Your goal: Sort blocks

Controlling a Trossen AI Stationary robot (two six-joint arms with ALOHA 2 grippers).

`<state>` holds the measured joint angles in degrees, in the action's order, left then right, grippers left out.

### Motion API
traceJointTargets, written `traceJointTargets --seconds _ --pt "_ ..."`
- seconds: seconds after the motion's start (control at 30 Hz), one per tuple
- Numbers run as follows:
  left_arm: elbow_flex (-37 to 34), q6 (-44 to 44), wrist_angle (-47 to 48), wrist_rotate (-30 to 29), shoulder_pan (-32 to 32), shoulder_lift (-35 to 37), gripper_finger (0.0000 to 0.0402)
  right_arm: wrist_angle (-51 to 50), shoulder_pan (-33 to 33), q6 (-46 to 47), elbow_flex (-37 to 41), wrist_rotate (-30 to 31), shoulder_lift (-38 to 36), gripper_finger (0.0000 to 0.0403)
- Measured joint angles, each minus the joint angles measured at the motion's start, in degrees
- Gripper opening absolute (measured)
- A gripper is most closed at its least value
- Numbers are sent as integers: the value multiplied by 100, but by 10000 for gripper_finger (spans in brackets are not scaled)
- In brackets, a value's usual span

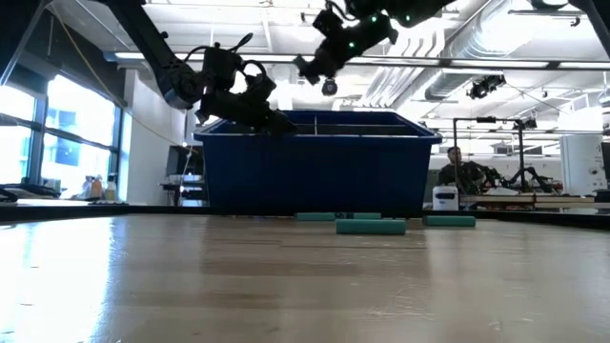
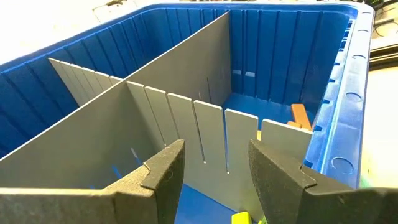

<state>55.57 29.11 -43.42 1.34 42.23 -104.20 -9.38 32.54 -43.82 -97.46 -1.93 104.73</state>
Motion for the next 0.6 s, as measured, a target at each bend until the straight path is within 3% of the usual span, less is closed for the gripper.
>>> traceJointTargets --seconds 0.2,0.33,0.6 --pt "0 4 0 -7 -4 0 157 1864 552 651 -12 -409 411 39" --pt "0 6 -7 26 -4 0 157 2469 774 983 -350 -575 886 39" --pt "-2 12 0 333 -1 -9 157 2497 1266 1944 -2795 -1064 2698 39"
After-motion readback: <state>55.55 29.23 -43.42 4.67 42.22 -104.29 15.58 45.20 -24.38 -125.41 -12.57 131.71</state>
